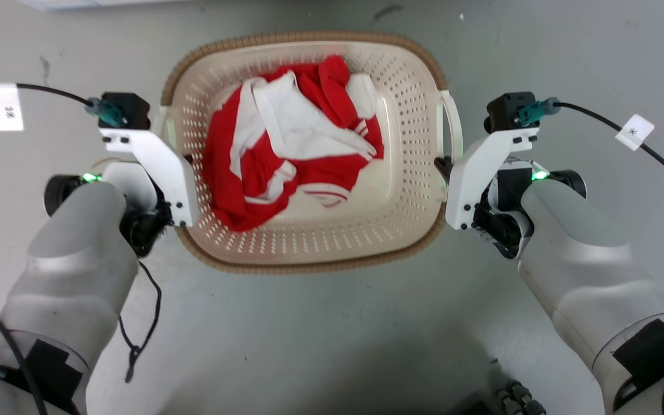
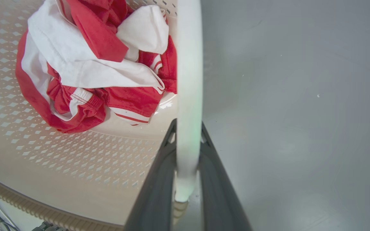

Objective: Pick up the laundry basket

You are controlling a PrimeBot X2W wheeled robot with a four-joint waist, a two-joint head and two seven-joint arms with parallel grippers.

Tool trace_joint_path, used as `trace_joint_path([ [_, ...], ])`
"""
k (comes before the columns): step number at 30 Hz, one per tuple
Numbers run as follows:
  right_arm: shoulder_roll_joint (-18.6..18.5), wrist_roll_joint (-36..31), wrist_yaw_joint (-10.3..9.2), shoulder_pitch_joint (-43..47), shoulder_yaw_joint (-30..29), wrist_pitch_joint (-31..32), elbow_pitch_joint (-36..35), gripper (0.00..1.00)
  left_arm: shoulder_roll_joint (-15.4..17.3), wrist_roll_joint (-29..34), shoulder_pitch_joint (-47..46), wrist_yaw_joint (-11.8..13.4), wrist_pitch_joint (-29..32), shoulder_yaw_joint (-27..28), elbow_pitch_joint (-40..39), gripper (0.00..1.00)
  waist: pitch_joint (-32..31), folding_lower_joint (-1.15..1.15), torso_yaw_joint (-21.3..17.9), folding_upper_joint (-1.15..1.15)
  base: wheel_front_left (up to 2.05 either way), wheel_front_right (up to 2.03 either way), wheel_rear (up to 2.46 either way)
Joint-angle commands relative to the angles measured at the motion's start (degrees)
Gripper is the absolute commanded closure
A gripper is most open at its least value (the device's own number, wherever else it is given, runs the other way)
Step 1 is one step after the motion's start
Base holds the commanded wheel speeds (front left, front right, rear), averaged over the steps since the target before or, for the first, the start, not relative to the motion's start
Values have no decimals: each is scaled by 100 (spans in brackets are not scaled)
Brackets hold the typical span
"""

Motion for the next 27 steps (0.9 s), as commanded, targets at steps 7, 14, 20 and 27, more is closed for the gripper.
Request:
trace_joint_path([
  [7,86,203,33,56,178,498,212,100,-252,-458,200,-30,417,-241,-11,100,-746,0,124,0,0,0,0],
  [14,91,342,34,273,235,1117,386,100,-370,-886,503,-42,718,-424,-3,100,-1538,0,227,0,0,0,0],
  [20,44,412,34,515,256,1666,456,100,-427,-1231,774,-43,980,-547,16,100,-2202,0,309,0,0,0,0],
  [27,19,493,35,750,224,2240,481,100,-493,-1563,1071,-43,1210,-642,94,100,-2917,0,388,0,0,0,0],
])
